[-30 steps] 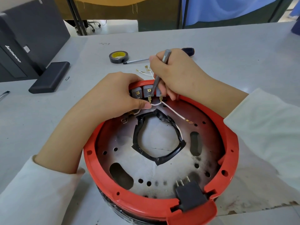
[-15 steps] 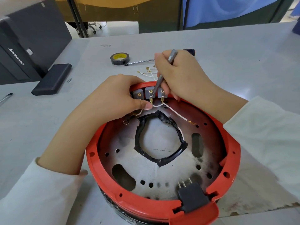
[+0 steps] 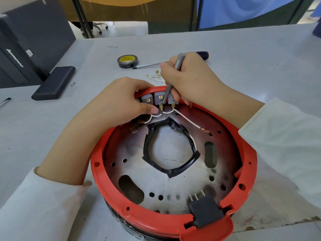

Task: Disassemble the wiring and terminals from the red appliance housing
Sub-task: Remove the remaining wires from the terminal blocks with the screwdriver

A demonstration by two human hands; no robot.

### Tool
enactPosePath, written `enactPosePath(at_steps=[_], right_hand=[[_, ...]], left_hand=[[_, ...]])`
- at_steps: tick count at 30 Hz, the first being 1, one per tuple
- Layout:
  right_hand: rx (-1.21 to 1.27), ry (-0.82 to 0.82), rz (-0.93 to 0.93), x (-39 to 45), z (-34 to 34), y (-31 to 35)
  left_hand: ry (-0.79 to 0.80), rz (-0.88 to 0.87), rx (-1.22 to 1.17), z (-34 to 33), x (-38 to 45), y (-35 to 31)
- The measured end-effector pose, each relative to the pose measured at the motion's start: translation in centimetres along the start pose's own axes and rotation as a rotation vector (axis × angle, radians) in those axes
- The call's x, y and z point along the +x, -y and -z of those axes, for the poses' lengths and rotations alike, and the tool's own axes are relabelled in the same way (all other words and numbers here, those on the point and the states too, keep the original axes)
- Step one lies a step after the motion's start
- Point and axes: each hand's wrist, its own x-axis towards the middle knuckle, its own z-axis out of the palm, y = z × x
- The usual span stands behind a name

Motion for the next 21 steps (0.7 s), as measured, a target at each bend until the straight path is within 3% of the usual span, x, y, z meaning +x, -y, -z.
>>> enactPosePath(at_steps=[9,13,21], right_hand=[[0.020,0.035,-0.061,0.3,0.2,0.3],[0.005,-0.035,0.003,-0.3,0.1,0.1],[-0.049,-0.028,0.042,-0.7,0.1,-0.1]], left_hand=[[-0.014,-0.020,-0.005,-0.1,0.1,0.0],[-0.001,-0.026,-0.023,-0.2,0.1,0.0],[0.076,-0.041,-0.220,0.2,-0.5,0.0]])
